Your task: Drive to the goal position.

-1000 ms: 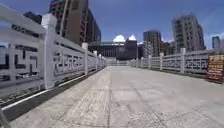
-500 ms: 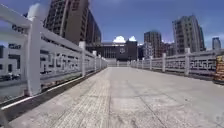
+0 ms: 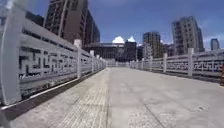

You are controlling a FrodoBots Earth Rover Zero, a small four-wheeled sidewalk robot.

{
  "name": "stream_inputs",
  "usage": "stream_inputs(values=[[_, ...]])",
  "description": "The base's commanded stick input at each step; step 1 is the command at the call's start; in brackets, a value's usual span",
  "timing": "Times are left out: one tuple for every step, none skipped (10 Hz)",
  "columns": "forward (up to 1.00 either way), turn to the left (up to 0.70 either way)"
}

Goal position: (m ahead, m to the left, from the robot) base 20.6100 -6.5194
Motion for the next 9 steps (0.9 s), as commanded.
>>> stream_inputs(values=[[0.70,0.00],[0.70,0.00],[0.70,0.00],[0.70,0.00],[0.70,0.00],[0.70,0.00],[0.70,0.00],[0.70,0.00],[0.70,0.00]])
